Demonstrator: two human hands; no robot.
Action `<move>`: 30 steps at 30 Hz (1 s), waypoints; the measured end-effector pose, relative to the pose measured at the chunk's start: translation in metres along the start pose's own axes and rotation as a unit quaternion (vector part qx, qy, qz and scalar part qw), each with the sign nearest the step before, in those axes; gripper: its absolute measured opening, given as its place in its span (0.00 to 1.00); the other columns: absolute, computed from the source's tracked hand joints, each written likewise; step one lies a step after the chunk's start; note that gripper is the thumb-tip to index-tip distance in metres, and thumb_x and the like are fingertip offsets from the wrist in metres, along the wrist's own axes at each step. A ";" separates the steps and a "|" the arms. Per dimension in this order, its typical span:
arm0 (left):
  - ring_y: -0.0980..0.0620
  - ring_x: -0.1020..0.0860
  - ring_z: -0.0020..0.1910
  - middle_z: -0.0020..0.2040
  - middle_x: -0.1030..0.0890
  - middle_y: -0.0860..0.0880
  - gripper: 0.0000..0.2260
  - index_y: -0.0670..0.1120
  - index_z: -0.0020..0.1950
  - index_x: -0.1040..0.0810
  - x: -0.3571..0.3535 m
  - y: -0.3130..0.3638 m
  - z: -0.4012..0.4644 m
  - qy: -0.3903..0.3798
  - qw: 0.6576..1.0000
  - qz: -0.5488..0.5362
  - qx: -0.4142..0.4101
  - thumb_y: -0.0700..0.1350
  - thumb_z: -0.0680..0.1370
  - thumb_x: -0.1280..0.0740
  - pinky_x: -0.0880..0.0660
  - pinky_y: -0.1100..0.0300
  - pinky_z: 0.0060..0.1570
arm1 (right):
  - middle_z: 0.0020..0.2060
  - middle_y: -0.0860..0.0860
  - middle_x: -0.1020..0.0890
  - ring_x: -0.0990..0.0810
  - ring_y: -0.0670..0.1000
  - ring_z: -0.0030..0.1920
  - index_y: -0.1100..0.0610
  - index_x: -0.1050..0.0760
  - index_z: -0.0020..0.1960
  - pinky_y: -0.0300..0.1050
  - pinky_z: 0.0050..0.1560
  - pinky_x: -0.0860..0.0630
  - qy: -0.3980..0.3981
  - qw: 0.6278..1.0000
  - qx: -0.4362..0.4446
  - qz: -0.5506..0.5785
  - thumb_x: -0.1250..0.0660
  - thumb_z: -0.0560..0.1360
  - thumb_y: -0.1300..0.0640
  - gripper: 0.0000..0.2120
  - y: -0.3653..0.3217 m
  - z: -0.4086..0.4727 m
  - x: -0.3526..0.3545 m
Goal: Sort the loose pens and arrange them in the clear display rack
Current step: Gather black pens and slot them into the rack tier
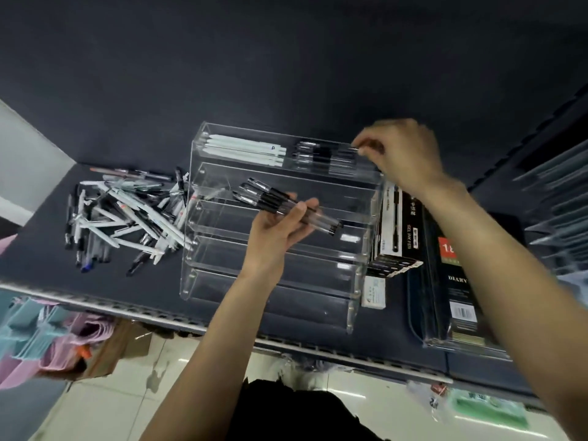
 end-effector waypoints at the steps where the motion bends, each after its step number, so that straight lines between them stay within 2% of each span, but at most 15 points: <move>1: 0.52 0.16 0.47 0.46 0.15 0.48 0.06 0.43 0.55 0.27 -0.001 -0.001 0.002 0.001 1.000 -0.004 0.000 0.37 0.78 0.36 0.21 0.60 0.44 | 0.46 0.49 0.17 0.20 0.50 0.47 0.52 0.19 0.52 0.40 0.42 0.32 -0.017 1.000 0.007 -0.004 0.33 0.76 0.55 0.07 0.000 0.003 -0.007; 5: 0.50 0.17 0.50 0.50 0.16 0.46 0.10 0.40 0.60 0.29 -0.003 -0.007 0.006 0.011 1.000 -0.008 0.009 0.38 0.79 0.36 0.20 0.59 0.47 | 0.49 0.50 0.18 0.20 0.54 0.50 0.52 0.19 0.53 0.45 0.44 0.29 -0.034 0.998 0.010 -0.048 0.35 0.77 0.55 0.08 0.004 0.010 -0.017; 8: 0.50 0.17 0.51 0.52 0.16 0.44 0.09 0.41 0.59 0.28 -0.002 -0.009 0.008 0.025 1.000 -0.005 0.012 0.38 0.79 0.36 0.20 0.60 0.47 | 0.52 0.51 0.19 0.21 0.56 0.52 0.53 0.19 0.54 0.49 0.47 0.27 -0.057 0.995 0.014 -0.078 0.36 0.78 0.55 0.09 0.002 0.016 -0.021; 11: 0.50 0.17 0.50 0.51 0.16 0.45 0.08 0.41 0.58 0.27 0.001 -0.010 0.008 0.032 0.999 -0.005 0.011 0.38 0.79 0.36 0.20 0.61 0.46 | 0.53 0.51 0.20 0.21 0.57 0.52 0.54 0.19 0.55 0.48 0.47 0.27 -0.085 0.992 0.017 -0.096 0.35 0.78 0.56 0.09 -0.002 0.021 -0.029; 14: 0.51 0.17 0.50 0.52 0.16 0.44 0.10 0.40 0.60 0.28 0.005 -0.010 0.007 0.042 0.999 -0.003 0.008 0.39 0.79 0.36 0.21 0.61 0.46 | 0.53 0.53 0.20 0.22 0.58 0.53 0.55 0.20 0.58 0.48 0.46 0.27 -0.077 0.990 0.019 -0.113 0.35 0.78 0.57 0.10 -0.003 0.018 -0.030; 16: 0.51 0.17 0.50 0.53 0.17 0.44 0.12 0.39 0.62 0.28 0.007 -0.008 0.005 0.044 0.999 0.007 0.004 0.39 0.79 0.35 0.21 0.60 0.47 | 0.51 0.53 0.19 0.21 0.57 0.51 0.55 0.21 0.58 0.48 0.47 0.25 -0.024 0.997 0.020 -0.075 0.36 0.78 0.58 0.10 -0.008 0.008 -0.019; 18: 0.51 0.17 0.48 0.54 0.17 0.45 0.13 0.39 0.62 0.28 0.008 -0.008 0.004 0.041 0.999 0.020 -0.002 0.39 0.78 0.35 0.21 0.60 0.47 | 0.47 0.51 0.18 0.20 0.53 0.46 0.55 0.19 0.54 0.47 0.46 0.23 0.033 0.999 0.018 0.038 0.34 0.76 0.59 0.08 -0.022 -0.011 -0.008; 19: 0.52 0.17 0.47 0.54 0.18 0.44 0.12 0.39 0.62 0.28 0.007 -0.007 0.003 0.039 0.999 0.023 -0.005 0.39 0.78 0.35 0.21 0.60 0.47 | 0.45 0.50 0.18 0.20 0.51 0.44 0.55 0.19 0.52 0.46 0.46 0.23 0.032 0.994 0.020 0.100 0.32 0.75 0.58 0.07 -0.032 -0.022 -0.008; 21: 0.51 0.17 0.47 0.54 0.19 0.42 0.13 0.36 0.63 0.28 0.007 -0.009 0.001 0.034 0.999 0.029 -0.012 0.39 0.79 0.36 0.21 0.60 0.47 | 0.43 0.48 0.17 0.21 0.45 0.42 0.53 0.18 0.50 0.43 0.46 0.23 -0.034 0.985 0.015 0.169 0.29 0.73 0.56 0.06 -0.055 -0.045 -0.023; 22: 0.50 0.17 0.48 0.54 0.19 0.40 0.13 0.35 0.62 0.28 0.005 -0.010 -0.001 0.029 0.999 0.037 -0.016 0.39 0.80 0.37 0.21 0.60 0.47 | 0.42 0.46 0.17 0.21 0.44 0.41 0.52 0.18 0.50 0.43 0.45 0.23 -0.067 0.981 0.008 0.182 0.28 0.72 0.55 0.07 -0.062 -0.055 -0.033; 24: 0.49 0.17 0.48 0.52 0.19 0.40 0.10 0.37 0.60 0.26 0.003 -0.012 -0.005 0.015 0.998 0.059 -0.023 0.40 0.81 0.38 0.21 0.60 0.46 | 0.40 0.45 0.17 0.20 0.43 0.41 0.52 0.18 0.49 0.42 0.44 0.22 -0.083 0.976 -0.011 0.200 0.27 0.71 0.55 0.07 -0.067 -0.066 -0.045; 27: 0.49 0.17 0.47 0.48 0.17 0.44 0.07 0.41 0.55 0.24 0.005 -0.015 -0.012 0.007 0.998 0.059 -0.022 0.41 0.81 0.39 0.21 0.61 0.45 | 0.39 0.44 0.17 0.20 0.39 0.40 0.52 0.18 0.49 0.32 0.44 0.25 -0.082 0.964 -0.052 0.249 0.26 0.71 0.56 0.07 -0.058 -0.071 -0.048; 28: 0.49 0.16 0.47 0.47 0.17 0.44 0.06 0.41 0.54 0.24 0.009 -0.017 -0.014 0.011 0.999 0.049 -0.016 0.41 0.81 0.38 0.21 0.61 0.45 | 0.40 0.44 0.17 0.21 0.39 0.39 0.51 0.18 0.49 0.31 0.44 0.26 -0.071 0.966 -0.064 0.241 0.27 0.71 0.56 0.07 -0.052 -0.072 -0.045; 30: 0.47 0.16 0.46 0.46 0.19 0.45 0.04 0.42 0.53 0.25 0.021 -0.020 -0.016 0.030 0.999 0.035 -0.002 0.40 0.80 0.38 0.21 0.60 0.46 | 0.41 0.44 0.16 0.21 0.40 0.39 0.51 0.18 0.49 0.36 0.45 0.24 -0.026 0.985 -0.072 0.154 0.27 0.72 0.55 0.07 -0.039 -0.071 -0.034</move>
Point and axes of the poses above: each hand's wrist, its own z-axis towards the middle knuckle, its own x-axis out of the back of the hand, y = z × x, the point moved 7 cm from there along z, towards the middle knuckle
